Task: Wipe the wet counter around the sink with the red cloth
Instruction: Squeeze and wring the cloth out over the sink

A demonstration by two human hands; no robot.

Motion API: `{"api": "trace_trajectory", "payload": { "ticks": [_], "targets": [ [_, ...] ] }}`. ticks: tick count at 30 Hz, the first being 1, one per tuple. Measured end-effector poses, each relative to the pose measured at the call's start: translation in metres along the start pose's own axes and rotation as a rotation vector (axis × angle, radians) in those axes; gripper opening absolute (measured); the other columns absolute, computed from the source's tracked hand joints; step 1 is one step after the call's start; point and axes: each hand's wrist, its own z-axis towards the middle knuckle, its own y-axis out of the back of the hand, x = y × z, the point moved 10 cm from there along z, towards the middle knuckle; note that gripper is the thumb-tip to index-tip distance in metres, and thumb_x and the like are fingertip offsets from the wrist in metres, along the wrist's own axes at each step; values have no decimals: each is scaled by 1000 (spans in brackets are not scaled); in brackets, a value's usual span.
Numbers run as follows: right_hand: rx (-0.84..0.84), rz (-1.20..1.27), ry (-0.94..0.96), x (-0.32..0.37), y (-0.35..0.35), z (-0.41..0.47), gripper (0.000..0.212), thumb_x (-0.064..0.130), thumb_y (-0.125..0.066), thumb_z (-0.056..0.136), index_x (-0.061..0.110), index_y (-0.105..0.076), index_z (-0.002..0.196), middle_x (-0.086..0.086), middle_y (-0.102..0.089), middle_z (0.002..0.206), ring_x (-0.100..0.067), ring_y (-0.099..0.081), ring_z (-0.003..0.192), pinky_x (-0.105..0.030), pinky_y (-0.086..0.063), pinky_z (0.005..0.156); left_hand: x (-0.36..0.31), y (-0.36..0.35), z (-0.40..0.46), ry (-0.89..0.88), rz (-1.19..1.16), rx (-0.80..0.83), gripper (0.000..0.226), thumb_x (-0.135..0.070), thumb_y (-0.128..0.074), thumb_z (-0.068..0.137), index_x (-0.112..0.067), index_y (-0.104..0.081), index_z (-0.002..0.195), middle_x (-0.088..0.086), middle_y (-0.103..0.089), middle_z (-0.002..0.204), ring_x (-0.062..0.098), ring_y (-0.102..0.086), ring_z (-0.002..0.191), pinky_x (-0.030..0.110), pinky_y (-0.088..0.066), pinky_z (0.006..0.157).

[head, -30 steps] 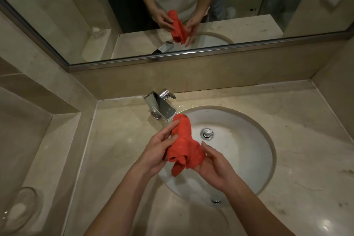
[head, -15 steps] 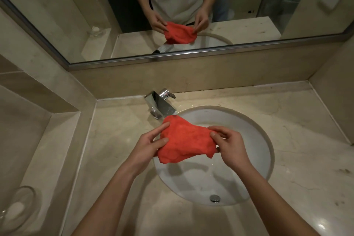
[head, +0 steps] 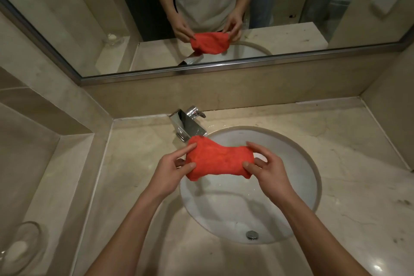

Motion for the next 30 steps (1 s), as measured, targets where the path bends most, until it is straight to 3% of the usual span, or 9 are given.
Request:
{"api": "trace_trajectory", "payload": {
  "ticks": [2,4,8,11,14,18,20,24,30],
  "targets": [
    [60,-139,56,4,-6,2,42,-5,-72,84,23,-73,114,5,-60,124,-15,-64,110,-42,-56,92,7,3,-3,30,-53,-21,55,7,-71,82,-29,-63,123,-5,-67,115,4,-63,79,19,-52,75],
    [104,-259,49,0,-11,2,37,-1,-74,84,23,-74,112,7,-54,125,-8,-60,111,-38,-53,97,12,8,-4,45,-59,-29,53,7,-75,78,-25,-67,119,-4,-65,116,6,-62,79,20,-53,74],
    [160,-592,81,-2,-25,4,20,5,-71,87,15,-78,103,6,-52,116,-5,-59,94,-6,-44,76,14,22,-8,-13,135,-99,43,4,-79,75,-32,-72,95,-1,-66,99,14,-66,85,18,-52,74],
    [200,-675,118,-4,-36,2,14,12,-68,90,18,-77,81,8,-55,109,-5,-57,94,-5,-37,74,23,30,-10,-22,244,-114,34,-3,-76,81,-36,-71,86,-5,-64,98,5,-64,87,15,-50,78],
    [218,-449,-12,-17,-33,2,23,23,-62,97,23,-68,75,11,-62,114,-6,-61,101,-25,-43,88,42,29,-13,87,144,-29,10,-12,-68,90,-20,-72,92,-4,-59,113,-2,-60,99,14,-46,87],
    [229,-153,-155,-27,-41,-2,26,34,-58,93,14,-59,76,-6,-56,79,-19,-52,74,-40,-41,76,57,9,-20,196,-156,27,12,-12,-54,99,-7,-65,96,-1,-66,86,9,-59,80,23,-46,78],
    [176,-26,-200,-29,-41,-3,23,27,-59,98,7,-59,88,-12,-58,85,-22,-55,74,-37,-47,70,66,4,-20,262,-260,-20,13,-16,-52,100,-9,-63,99,4,-63,82,15,-56,74,29,-45,70],
    [161,85,-307,-41,-44,-7,16,11,-68,93,4,-63,106,-8,-72,88,-17,-68,75,-30,-55,63,75,5,-25,303,-294,-107,13,-21,-55,100,-13,-63,106,0,-65,84,9,-60,67,23,-49,56],
    [66,106,-309,-48,-68,1,35,-6,-75,81,3,-63,112,-12,-77,91,-25,-73,80,-29,-56,65,83,30,-45,198,-259,-147,35,-1,-74,82,-16,-64,112,7,-69,111,14,-67,97,32,-57,75]
  ]
}}
